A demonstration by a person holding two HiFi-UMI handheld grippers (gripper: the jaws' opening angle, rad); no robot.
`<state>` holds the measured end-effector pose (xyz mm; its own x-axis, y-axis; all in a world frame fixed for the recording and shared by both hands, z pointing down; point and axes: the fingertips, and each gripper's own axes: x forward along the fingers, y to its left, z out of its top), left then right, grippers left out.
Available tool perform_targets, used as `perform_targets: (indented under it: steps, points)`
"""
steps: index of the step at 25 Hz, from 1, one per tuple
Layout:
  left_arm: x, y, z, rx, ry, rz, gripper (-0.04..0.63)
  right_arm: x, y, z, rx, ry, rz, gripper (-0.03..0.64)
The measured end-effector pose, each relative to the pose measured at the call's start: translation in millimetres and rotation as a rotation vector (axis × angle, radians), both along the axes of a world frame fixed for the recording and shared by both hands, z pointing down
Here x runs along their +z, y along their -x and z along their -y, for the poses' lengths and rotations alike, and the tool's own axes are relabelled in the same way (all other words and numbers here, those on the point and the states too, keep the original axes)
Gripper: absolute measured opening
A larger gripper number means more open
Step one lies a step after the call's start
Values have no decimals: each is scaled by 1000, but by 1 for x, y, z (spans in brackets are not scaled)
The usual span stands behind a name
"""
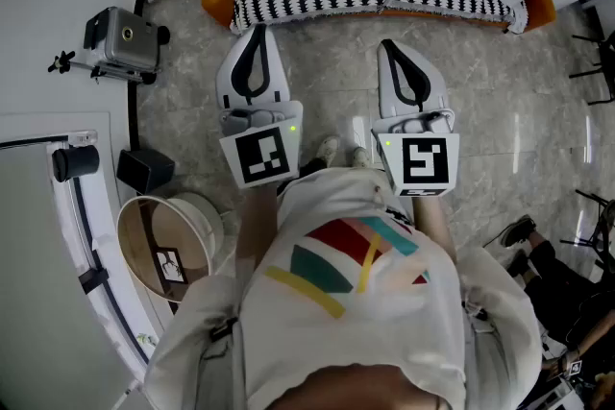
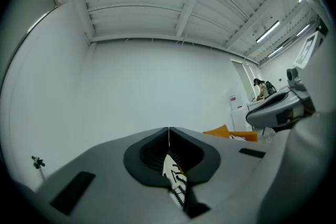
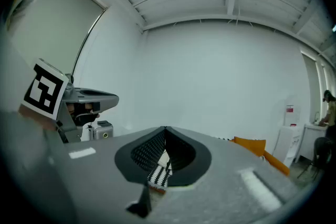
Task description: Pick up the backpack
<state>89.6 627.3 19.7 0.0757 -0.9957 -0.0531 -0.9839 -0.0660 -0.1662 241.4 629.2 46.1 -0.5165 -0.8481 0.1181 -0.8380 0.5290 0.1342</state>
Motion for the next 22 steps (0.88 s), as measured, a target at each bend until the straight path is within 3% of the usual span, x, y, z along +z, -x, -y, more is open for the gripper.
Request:
perform_targets:
  steps: [12, 22]
  points:
    - [-5, 25, -4, -36, -8, -4, 15, -1, 16, -3, -30, -11, 21, 5]
    - [-4, 78, 1, -92, -27, -52, 15, -5, 53, 5, -63, -50, 32, 5]
